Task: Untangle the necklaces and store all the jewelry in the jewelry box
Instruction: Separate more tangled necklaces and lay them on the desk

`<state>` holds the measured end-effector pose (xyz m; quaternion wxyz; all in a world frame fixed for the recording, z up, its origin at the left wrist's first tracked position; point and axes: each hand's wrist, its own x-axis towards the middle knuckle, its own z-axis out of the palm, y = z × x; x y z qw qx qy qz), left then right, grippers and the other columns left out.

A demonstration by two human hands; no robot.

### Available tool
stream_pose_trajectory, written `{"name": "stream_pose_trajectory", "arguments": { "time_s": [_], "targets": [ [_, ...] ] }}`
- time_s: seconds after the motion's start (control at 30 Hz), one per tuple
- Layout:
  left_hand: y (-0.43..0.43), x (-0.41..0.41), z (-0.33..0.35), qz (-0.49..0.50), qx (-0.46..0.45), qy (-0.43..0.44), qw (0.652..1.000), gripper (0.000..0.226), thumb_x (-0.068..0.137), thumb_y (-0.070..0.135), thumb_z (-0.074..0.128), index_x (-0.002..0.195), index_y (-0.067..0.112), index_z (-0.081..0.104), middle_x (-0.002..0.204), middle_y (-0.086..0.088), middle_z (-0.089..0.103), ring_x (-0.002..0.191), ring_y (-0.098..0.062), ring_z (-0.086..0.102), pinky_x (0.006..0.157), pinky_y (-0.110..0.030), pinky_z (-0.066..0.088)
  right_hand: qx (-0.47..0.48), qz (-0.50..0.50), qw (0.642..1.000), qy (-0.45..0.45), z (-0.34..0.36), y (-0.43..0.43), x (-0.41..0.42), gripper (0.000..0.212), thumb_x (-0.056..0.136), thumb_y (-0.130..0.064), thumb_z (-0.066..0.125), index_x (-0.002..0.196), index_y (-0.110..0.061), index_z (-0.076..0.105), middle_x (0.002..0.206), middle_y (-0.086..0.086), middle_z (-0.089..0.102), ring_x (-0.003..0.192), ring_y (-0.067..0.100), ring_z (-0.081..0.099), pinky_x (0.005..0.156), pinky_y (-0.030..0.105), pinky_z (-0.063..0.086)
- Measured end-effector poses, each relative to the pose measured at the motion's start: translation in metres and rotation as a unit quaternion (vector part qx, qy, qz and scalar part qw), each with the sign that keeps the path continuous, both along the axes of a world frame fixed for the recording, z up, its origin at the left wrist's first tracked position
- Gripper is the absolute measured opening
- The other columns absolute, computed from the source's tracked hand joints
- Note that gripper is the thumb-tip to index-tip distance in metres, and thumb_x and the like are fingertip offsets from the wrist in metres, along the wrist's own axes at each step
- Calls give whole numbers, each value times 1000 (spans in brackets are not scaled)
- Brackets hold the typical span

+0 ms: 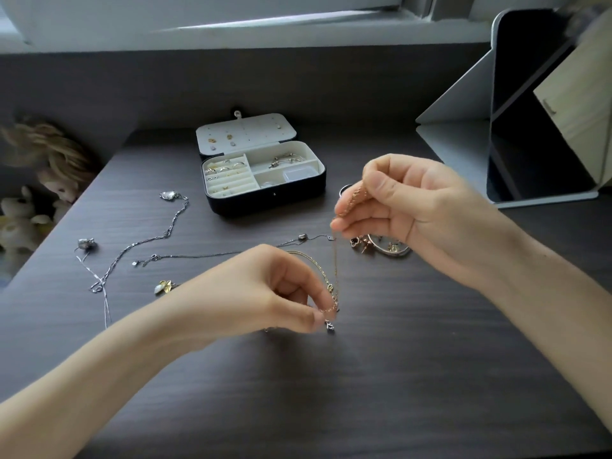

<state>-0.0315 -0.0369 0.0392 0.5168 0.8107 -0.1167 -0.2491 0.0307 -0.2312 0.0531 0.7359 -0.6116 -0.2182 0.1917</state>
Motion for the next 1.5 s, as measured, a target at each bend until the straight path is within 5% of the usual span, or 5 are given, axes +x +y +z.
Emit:
{"name": "stream_pose_trajectory", "arguments": {
  "time_s": [0.4,0.6,0.93,1.3,1.5],
  "targets": [
    [4,2,5,34,-93,75,992,8,69,18,66,66,13,71,49,3,43,43,-7,28,41,-14,23,-169,18,984,-46,-21,26,-14,16,98,-1,43,84,-7,47,82,16,66,69,23,66,73,46,55],
    [7,5,7,52,-124,58,989,8,69,17,64,62,11,64,45,2,32,45,-12,21,47,-22,16,-312,63,929,-189,-26,20,-21,27,88,5,49,95,-16,65,87,-7,69,82,13,66,74,32,54],
    [10,5,12,44,-161,20,986,18,63,33,67,54,18,59,46,4,29,46,-11,21,46,-20,19,-312,104,921,-209,-23,22,-28,5,84,-11,67,85,-12,72,67,-13,59,55,-4,51,55,6,35],
    [8,5,9,135,-99,-66,984,37,54,5,60,44,23,30,48,7,22,45,-11,16,41,-19,16,-325,75,920,-204,-18,12,-21,16,80,-6,70,76,-21,70,57,-19,56,53,-3,48,52,7,34],
    [5,4,-1,174,13,-156,972,46,72,39,60,46,18,28,50,3,20,50,-17,17,48,-27,14,-227,42,958,-170,-11,2,-14,6,73,-27,67,74,-23,71,74,5,66,66,35,53,65,50,44]
  ]
}}
